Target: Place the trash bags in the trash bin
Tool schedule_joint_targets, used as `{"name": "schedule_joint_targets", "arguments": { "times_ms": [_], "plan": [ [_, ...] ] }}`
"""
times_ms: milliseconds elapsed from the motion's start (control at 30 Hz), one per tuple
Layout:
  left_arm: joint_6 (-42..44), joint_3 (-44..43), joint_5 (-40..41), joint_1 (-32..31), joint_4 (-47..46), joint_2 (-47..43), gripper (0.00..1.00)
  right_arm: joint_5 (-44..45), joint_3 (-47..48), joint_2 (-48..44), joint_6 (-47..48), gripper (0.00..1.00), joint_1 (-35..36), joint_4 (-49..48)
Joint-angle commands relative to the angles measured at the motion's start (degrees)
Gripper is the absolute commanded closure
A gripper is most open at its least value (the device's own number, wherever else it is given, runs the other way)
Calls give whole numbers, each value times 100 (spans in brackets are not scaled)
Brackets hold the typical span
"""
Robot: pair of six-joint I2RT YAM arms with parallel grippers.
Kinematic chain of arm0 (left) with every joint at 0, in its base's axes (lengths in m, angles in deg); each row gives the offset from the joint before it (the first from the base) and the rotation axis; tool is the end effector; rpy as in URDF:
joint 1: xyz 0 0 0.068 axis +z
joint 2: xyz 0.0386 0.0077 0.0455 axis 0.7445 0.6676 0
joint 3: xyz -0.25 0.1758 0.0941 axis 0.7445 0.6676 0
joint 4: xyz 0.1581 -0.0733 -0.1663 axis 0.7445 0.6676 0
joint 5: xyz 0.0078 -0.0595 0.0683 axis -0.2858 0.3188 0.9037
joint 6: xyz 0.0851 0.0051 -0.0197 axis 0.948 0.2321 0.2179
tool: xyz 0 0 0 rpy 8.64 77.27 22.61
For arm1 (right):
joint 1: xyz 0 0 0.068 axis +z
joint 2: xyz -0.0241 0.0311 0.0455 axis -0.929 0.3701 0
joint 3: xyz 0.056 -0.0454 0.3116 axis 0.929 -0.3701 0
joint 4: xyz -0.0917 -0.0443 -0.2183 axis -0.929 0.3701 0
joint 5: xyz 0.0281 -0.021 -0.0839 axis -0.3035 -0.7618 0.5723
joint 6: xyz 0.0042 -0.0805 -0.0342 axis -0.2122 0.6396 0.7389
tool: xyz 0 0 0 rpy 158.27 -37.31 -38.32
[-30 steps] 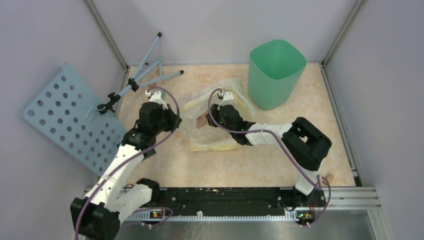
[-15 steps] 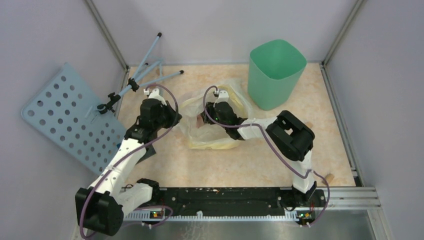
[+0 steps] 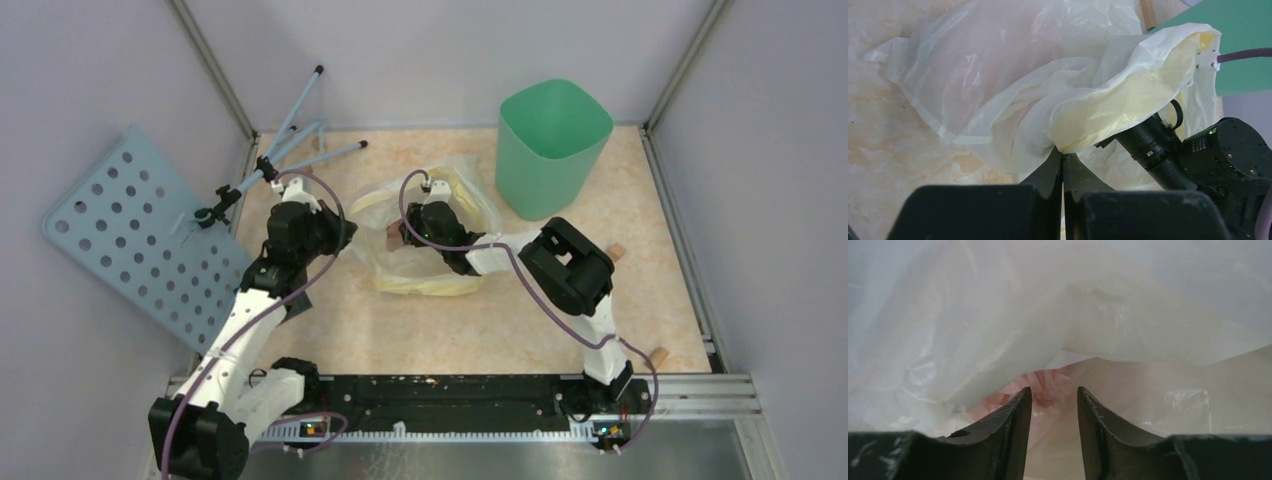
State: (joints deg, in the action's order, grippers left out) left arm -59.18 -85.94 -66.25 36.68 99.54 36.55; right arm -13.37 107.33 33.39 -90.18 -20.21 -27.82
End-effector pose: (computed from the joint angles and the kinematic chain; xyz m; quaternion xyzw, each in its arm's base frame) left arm 0.1985 -0.0496 0.3164 -0.1406 0.8297 -0.2585 0.4743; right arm 0.3467 0.3611 0.1941 -0.0544 0.8301 0.2853 0.4760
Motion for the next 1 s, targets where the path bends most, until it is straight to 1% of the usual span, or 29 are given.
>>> {"name": "schedule_joint_targets", "arguments": {
  "times_ms": [0,33,100,200,233,267,333,367,433,467,500,567,667,833,967],
  "plan": [
    [-73,31,-91,46,-354,-161,100,-123,184,102,-102,66,-29,-219],
    [-66,27,-95,48,-355,-162,100,-183,196,104,-100,69,-30,-225],
    [-56,27,-110,54,-346,-138,100,-395,245,117,-70,70,-30,-270],
    [-62,66,-144,59,-360,-103,100,-571,327,151,-99,57,-28,-266],
    [-63,81,-147,62,-363,-103,100,-508,346,175,-120,55,-33,-233],
    [-56,84,-142,63,-363,-100,100,-438,368,212,-137,53,-33,-200],
    [-34,101,-119,63,-357,-107,100,-339,454,324,-155,54,-33,-131],
    [-17,104,-107,63,-336,-117,100,-318,513,386,-149,60,-30,-89],
    [8,119,-94,63,-328,-145,100,-318,557,461,-139,82,-35,-43],
    [26,135,-71,59,-322,-159,100,-347,520,418,-125,89,-35,-69],
    [50,149,-34,63,-308,-162,100,-377,462,331,-112,95,-34,-134],
    [108,161,46,63,-272,-152,100,-411,273,55,-63,100,-27,-249],
    [126,150,40,63,-215,-103,100,-540,105,-448,200,100,-34,-201],
    [81,175,25,63,-223,-137,100,-704,-205,-1419,445,100,-34,352],
    [276,58,195,63,-127,-244,100,-766,-579,-2256,505,100,-33,879]
  ]
}}
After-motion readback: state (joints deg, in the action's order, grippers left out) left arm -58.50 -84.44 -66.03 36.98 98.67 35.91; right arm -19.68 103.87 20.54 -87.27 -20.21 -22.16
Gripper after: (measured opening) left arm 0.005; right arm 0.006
